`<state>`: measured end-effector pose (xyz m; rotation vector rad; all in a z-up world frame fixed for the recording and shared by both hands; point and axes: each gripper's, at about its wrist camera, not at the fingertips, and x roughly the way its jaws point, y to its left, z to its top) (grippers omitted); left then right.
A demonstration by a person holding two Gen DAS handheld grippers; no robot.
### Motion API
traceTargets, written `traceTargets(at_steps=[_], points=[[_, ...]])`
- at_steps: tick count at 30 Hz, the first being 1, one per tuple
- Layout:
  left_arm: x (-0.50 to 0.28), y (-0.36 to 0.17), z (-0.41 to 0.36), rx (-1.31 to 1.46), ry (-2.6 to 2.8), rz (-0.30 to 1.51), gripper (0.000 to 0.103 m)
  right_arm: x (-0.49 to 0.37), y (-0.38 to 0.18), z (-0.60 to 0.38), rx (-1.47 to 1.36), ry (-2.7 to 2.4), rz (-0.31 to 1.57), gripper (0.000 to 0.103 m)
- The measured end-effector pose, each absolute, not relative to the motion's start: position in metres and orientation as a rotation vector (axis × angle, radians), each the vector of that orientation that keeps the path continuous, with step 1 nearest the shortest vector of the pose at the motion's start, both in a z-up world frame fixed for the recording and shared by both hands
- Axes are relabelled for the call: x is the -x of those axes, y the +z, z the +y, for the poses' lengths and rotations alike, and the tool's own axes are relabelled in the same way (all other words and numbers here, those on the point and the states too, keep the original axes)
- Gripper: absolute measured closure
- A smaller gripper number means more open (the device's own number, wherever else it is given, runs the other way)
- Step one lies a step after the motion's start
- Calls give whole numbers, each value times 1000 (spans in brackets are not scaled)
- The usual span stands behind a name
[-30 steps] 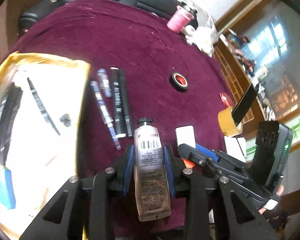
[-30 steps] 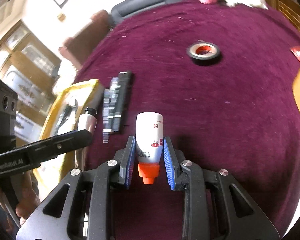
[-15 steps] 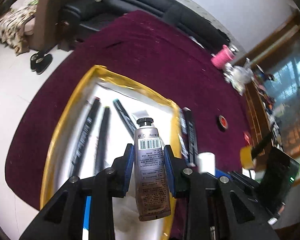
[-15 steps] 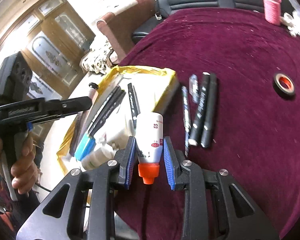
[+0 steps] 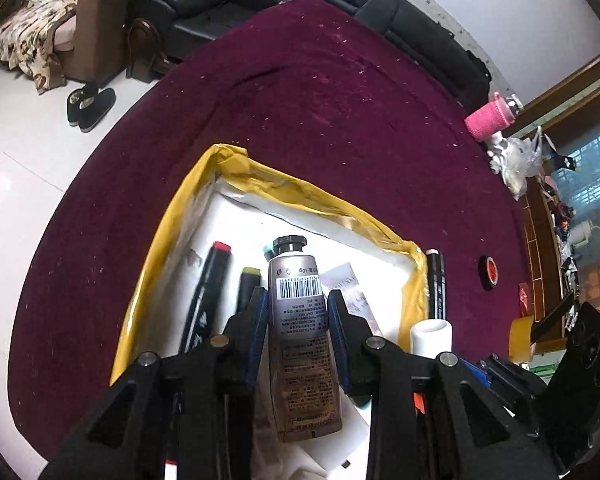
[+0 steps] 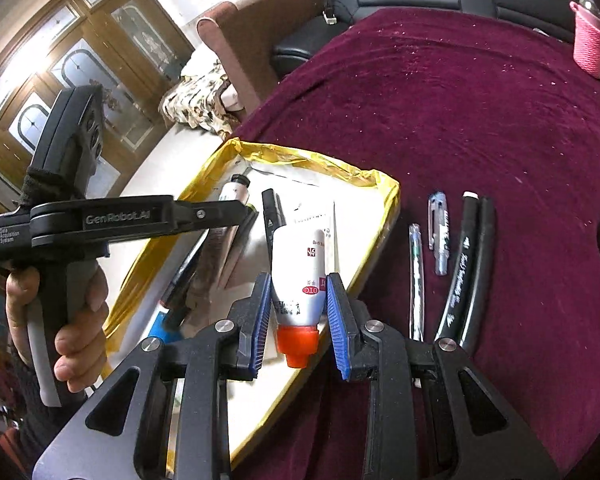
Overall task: Organize objects
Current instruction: 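Carry the bottle and tube over the tray box and lower them inside, then open both tools and return to the remaining markers on the table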
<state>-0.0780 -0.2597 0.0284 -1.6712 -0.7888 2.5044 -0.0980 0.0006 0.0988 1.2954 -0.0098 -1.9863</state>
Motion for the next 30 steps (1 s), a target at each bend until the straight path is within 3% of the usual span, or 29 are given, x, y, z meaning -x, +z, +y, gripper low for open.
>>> traceTargets(at_steps=[20, 30], points=[[87, 18, -255, 1735, 2578, -734, 73, 130, 76, -58, -1299, -2006, 235, 75], [93, 17, -259, 1734, 2588, -693, 72, 134, 71, -66, -1279, -1967, 272, 75]])
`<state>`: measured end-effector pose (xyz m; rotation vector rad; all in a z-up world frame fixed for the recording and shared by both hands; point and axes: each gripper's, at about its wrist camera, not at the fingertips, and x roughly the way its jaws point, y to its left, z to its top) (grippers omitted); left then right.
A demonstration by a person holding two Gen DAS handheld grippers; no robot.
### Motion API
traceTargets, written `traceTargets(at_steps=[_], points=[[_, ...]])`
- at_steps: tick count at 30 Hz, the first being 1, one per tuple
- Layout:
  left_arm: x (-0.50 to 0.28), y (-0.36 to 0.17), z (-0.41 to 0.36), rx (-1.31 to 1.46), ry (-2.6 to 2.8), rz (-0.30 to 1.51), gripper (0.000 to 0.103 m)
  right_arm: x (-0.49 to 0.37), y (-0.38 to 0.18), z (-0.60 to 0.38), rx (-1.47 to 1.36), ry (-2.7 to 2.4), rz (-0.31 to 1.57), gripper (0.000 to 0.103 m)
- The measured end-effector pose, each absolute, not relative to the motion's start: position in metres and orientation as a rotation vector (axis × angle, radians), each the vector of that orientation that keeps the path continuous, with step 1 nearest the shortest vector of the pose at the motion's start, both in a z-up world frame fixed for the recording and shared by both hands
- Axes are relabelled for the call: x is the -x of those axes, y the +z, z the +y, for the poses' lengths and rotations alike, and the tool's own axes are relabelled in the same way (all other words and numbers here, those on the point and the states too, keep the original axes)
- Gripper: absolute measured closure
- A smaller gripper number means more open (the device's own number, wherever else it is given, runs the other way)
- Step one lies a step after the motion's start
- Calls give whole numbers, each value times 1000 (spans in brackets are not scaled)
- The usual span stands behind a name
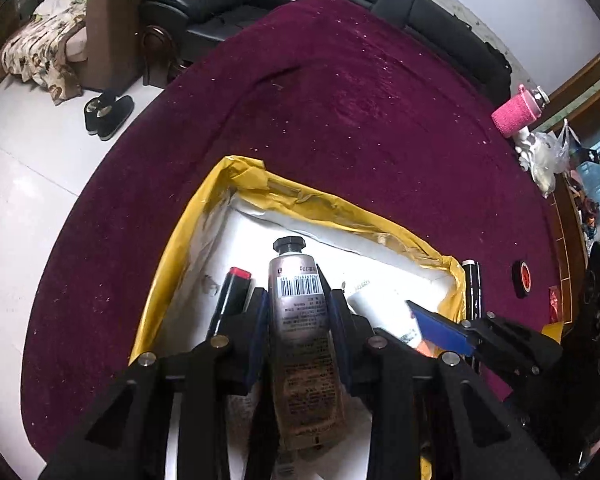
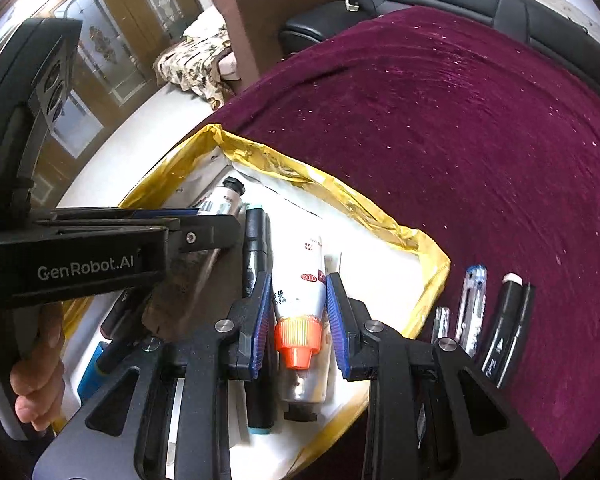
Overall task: Organize objects
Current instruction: 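Open both tools and return to the remaining markers on the table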
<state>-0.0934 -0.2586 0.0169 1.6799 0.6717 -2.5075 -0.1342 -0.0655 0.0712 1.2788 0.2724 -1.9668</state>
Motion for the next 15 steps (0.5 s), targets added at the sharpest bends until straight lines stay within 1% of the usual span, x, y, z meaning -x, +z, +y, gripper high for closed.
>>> traceTargets(at_steps=[3, 5, 7, 10, 15], points=[[92, 17, -262, -1675, -2515, 724, 72, 132, 72, -71, -1273, -1958, 291, 75], [90, 19, -263, -1669, -2528, 765, 68, 131, 73, -70, -1265, -1957, 281, 75], [86, 23, -265, -1637, -2560, 839, 57, 129, 76, -64, -1255, -1960, 243, 75], [76, 35, -265, -1562, -2579, 875, 47, 124, 83, -53, -1237, -1972, 183, 73], [52, 63, -252, -1414, -2630, 866, 44, 110, 102, -10, -1206, -1987, 44, 73]])
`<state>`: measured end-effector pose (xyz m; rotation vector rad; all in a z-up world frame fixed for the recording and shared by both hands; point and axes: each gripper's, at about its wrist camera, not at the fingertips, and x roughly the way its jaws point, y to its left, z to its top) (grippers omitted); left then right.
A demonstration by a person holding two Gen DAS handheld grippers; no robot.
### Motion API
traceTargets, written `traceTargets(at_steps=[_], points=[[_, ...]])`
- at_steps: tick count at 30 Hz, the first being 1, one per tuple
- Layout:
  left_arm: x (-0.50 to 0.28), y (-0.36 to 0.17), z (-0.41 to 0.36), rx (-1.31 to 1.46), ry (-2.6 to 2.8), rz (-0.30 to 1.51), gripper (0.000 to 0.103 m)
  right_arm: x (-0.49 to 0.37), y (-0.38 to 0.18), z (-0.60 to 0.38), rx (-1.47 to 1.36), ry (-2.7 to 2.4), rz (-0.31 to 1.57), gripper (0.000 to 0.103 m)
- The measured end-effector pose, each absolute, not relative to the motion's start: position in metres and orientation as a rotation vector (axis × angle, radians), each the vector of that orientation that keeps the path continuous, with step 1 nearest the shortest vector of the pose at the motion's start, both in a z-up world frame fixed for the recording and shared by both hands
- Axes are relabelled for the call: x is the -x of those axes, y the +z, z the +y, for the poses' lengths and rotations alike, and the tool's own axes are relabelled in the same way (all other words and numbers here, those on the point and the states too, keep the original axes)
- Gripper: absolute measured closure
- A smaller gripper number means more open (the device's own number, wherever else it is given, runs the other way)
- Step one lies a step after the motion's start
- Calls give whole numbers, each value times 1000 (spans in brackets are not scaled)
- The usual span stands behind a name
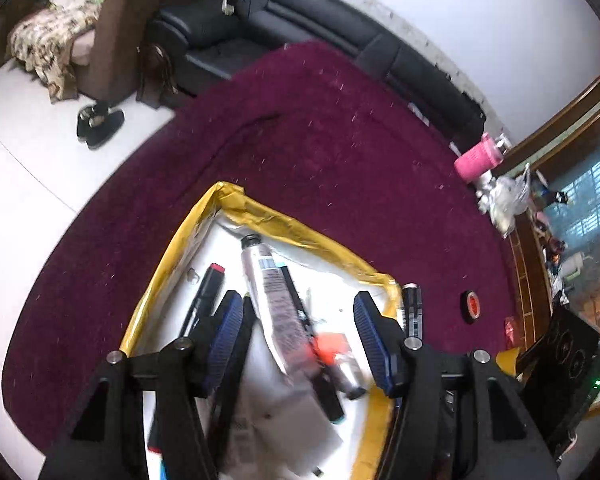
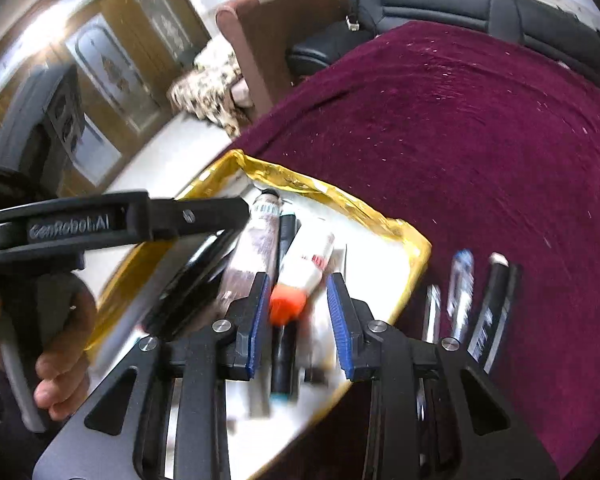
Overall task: Organize objects
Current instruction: 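Open both tools and return to the remaining markers on the table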
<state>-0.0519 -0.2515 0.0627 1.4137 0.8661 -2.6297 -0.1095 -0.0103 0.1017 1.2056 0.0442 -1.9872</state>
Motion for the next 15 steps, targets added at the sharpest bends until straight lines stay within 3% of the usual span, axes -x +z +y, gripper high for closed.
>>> traceTargets(at_steps=[3, 15], points=[[37, 77, -228, -1356, -2678, 817, 36, 99, 107, 27, -1203, -2023, -25, 73], [12, 72, -131, -1497, -2772, 659, 36, 117, 56, 116, -1381, -2155, -167, 73]])
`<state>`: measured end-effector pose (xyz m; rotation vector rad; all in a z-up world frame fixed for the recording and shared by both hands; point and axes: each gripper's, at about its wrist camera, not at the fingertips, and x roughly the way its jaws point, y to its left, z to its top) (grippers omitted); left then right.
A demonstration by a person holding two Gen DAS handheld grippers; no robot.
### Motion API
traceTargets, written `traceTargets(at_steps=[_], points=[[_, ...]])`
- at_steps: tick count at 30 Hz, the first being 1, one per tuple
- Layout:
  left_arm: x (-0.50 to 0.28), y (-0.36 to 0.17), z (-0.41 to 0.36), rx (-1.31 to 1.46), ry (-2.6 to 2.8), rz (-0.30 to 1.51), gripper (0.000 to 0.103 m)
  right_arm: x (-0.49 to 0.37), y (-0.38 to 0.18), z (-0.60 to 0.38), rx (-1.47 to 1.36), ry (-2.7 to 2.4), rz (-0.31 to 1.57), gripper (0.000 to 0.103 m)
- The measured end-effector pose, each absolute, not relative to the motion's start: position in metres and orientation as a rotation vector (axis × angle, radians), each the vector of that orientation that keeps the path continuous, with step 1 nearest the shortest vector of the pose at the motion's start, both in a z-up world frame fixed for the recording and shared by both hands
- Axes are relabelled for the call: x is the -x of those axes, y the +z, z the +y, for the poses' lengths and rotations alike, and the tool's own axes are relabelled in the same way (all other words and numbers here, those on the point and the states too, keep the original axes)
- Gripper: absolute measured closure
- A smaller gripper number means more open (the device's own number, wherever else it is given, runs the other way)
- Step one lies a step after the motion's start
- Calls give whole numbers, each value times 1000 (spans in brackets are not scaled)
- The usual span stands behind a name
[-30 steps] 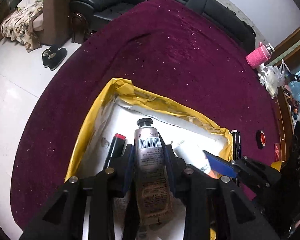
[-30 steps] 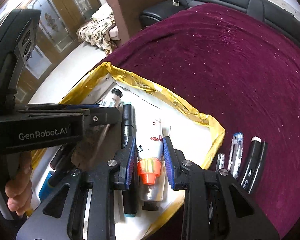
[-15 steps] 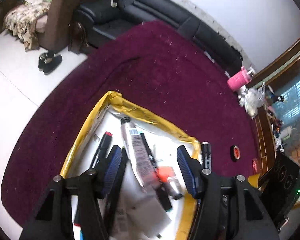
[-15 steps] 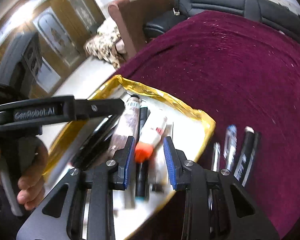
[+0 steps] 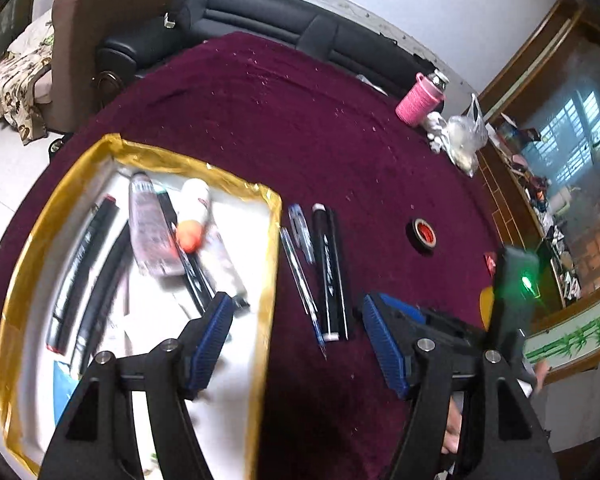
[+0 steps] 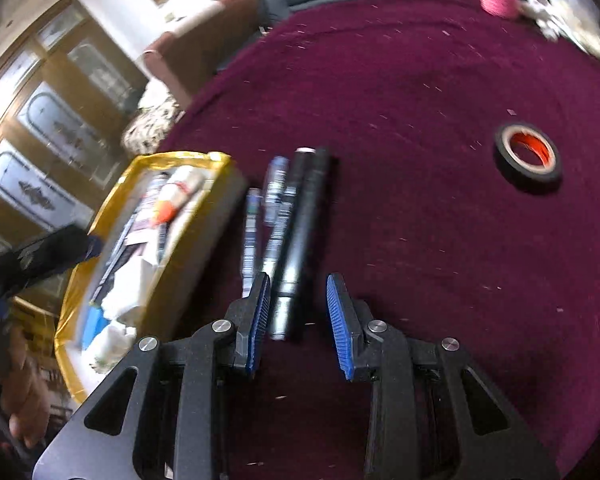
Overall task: Organize objects
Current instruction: 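Open both tools and return to the remaining markers on the table, then grasp a black marker with the right tool while the left tool grasps another black marker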
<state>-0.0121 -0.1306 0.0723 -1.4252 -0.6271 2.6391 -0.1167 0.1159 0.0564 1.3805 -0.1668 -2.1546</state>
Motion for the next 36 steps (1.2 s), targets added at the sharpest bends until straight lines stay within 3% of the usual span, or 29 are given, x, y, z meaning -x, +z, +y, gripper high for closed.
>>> traceTargets(at_steps=[11, 16, 25, 28, 32, 36], points=[[3, 73, -116, 1471, 2676, -565, 36, 132, 54, 79, -1376, -2184, 49, 75], [12, 74, -101, 1491, 2659, -477, 36, 129, 55, 99, -1419, -2238, 34, 88], [72, 45, -54, 1617, 2513, -287, 37, 91, 51, 162, -1430, -2297, -57, 88], [95, 26, -50, 1722, 2462, -292, 53, 87, 49, 167, -1410, -2289, -79, 88], [112, 8, -48, 1791, 2443, -280, 63, 84, 46, 174, -1395, -2289, -103, 88], [113, 4, -47, 1809, 2502, -209, 86, 83, 45, 177, -1391, -2272, -125, 87]])
